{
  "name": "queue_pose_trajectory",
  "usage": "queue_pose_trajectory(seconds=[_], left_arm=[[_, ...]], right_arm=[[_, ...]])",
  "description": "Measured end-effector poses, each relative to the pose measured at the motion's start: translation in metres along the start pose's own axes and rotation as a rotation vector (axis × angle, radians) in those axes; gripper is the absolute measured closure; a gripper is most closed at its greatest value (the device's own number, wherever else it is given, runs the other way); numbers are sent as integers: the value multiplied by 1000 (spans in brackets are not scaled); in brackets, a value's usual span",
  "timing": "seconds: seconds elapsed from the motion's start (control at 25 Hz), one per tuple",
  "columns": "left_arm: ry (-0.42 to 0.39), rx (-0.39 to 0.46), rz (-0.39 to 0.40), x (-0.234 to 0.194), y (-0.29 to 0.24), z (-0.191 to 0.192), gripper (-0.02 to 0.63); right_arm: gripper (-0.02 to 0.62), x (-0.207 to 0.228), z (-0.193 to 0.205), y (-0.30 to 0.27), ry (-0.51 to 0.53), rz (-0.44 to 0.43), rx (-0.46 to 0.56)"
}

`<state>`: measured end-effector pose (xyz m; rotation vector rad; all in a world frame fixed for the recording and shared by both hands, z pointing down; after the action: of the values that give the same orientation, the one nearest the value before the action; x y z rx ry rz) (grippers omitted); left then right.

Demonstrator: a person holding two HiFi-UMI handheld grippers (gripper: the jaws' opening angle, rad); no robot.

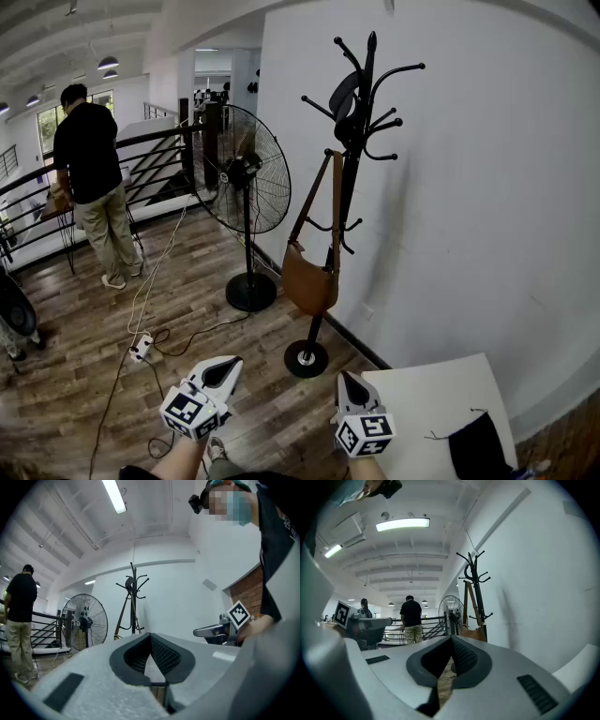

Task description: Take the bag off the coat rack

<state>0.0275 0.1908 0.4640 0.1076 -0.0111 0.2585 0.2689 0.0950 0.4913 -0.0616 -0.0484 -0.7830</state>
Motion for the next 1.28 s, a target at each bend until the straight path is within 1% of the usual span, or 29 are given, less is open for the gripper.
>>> queue_pose_trajectory(seconds=[0.08, 0.12, 0.24, 0.36, 0.4, 0.44, 0.56, 0.68, 0.84, 1.04, 1.2, 1.28], left_arm=[[20, -50, 8, 0, 0, 10, 603], [23, -58, 16, 0, -2, 12, 603], [-4, -15, 58, -2, -10, 13, 600], [-10, -13, 99, -11, -19, 26, 600], [-2, -20, 110, -15, -22, 29, 596], [4, -20, 125, -19, -26, 31, 552], [26, -20, 158, -34, -36, 36, 541], [38, -32, 176, -56, -46, 42, 518], [43, -55, 202, -92, -62, 50, 497], [43, -47, 246, -137, -83, 53, 497], [57, -55, 275, -172, -92, 55, 495], [45, -46, 293, -188, -97, 56, 495]], right_arm=[[597, -1, 0, -2, -10, -9, 5], [597, -1, 0, -4, -23, -17, 9], [595, -1, 3, -13, -76, -31, 16], [598, 1, 8, -27, -68, 4, -1], [576, 1, 9, -32, -66, 16, -6], [555, 1, 10, -37, -69, 27, -9], [509, -1, 13, -54, -86, 56, -20], [488, -8, 13, -75, -85, 69, -30], [471, -16, 10, -108, -81, 98, -14], [433, -25, 8, -148, -78, 152, 2], [426, -38, 10, -180, -88, 181, -4], [428, -43, 10, -194, -96, 201, 3]])
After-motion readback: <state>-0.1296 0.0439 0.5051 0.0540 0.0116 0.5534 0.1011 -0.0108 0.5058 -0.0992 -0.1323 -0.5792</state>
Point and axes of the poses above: the fingertips, and each gripper's own axes: y backward along the fingers, x to its right, z out of its underside, the point moved 4 cm from there along y, backward along the fingers, and after that the axes turned 2 degrees about x, right-handed, at the moved point
